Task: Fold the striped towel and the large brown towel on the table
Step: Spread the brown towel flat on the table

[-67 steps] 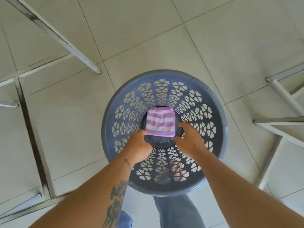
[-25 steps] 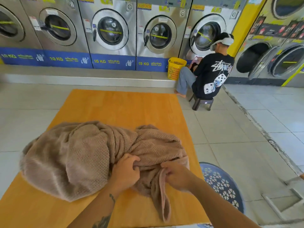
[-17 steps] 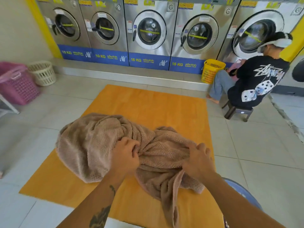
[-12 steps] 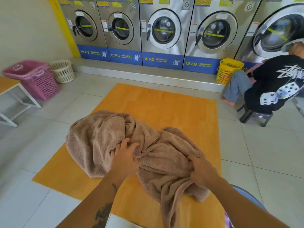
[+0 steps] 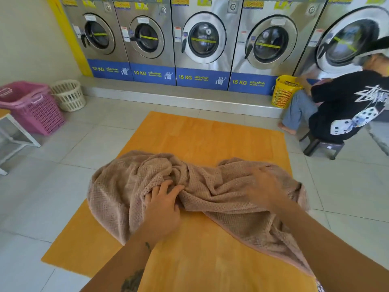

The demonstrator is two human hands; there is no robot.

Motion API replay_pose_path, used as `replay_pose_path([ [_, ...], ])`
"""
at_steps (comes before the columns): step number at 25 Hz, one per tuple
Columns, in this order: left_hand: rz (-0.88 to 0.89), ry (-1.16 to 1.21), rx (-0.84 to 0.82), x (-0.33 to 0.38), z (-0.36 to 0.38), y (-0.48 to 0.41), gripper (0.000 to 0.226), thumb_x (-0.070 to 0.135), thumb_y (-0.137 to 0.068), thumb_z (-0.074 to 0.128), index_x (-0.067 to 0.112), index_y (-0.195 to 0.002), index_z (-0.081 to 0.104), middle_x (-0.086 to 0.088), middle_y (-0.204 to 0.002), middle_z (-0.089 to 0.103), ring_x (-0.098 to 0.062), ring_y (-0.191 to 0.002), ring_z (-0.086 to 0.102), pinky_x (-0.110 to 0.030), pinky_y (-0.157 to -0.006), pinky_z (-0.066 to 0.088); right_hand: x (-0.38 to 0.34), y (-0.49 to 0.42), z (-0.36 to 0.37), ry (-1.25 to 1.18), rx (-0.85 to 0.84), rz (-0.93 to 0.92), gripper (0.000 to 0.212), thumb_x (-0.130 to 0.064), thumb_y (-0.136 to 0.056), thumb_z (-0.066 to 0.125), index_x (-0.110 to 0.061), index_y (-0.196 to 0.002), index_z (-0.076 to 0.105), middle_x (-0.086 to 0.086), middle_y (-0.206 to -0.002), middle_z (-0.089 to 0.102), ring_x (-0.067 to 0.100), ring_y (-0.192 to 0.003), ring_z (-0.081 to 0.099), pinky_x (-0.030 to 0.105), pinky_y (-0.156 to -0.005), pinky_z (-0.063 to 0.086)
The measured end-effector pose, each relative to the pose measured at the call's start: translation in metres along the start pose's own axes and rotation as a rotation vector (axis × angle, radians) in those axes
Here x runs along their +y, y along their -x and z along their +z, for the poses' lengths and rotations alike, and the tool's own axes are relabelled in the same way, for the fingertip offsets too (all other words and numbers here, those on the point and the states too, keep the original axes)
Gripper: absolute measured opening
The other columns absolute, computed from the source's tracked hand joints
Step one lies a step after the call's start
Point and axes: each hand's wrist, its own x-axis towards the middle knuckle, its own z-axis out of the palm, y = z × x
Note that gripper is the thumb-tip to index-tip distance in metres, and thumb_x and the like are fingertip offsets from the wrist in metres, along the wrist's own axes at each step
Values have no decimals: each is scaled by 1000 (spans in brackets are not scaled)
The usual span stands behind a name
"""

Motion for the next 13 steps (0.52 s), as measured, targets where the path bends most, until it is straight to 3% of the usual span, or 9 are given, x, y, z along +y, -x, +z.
replay_pose_path([
  [3, 192, 91, -32, -30, -10, -20, 58, 24, -90, 49, 39, -145, 37, 5, -149, 28, -25, -129, 32, -45, -106, 34, -78, 1, 46, -130, -37, -131, 57, -24, -87, 56, -29, -142, 43, 5, -142, 39, 32, -129, 43, 46, -100, 44],
  [5, 277, 34, 22, -53, -19, -33, 66, 23, -86, 51, 36, -148, 34, 1, -149, 28, -27, -130, 32, -48, -105, 35, -119, -2, 67, -45, -58, -123, 65, -36, -86, 53, -33, -148, 32, 3, -147, 32, 36, -140, 26, 53, -106, 38],
  [7, 226, -27, 51, -73, -30, -41, 78, 28, -81, 49, 39, -153, 21, -5, -156, 12, -33, -141, 15, -56, -111, 25, -143, -5, 78, 139, -131, -22, 67, -41, -88, 50, -36, -150, 25, 4, -152, 25, 39, -146, 10, 59, -109, 31],
  [8, 165, -10, 19, -85, -36, -45, 83, 28, -81, 49, 42, -154, 12, -6, -159, -1, -35, -145, 5, -57, -113, 21, -146, -5, 83, 230, -156, 41, 63, -40, -90, 50, -36, -149, 28, 5, -152, 25, 41, -146, 11, 60, -109, 30],
  [10, 79, 89, -66, -112, -46, -58, 85, 23, -87, 55, 44, -154, 7, 0, -159, -12, -36, -147, 4, -53, -112, 32, -140, -3, 80, 339, -154, 210, 48, -32, -92, 48, -31, -139, 42, 9, -148, 33, 42, -138, 27, 59, -106, 34],
  [13, 103, 180, -15, -151, -61, -72, 68, 28, -93, 58, 34, -153, 26, -5, -157, 13, -34, -141, 26, -47, -107, 42, -135, -2, 63, 350, -7, 418, 37, -22, -91, 47, -22, -128, 51, 10, -137, 45, 39, -125, 44, 55, -101, 40],
])
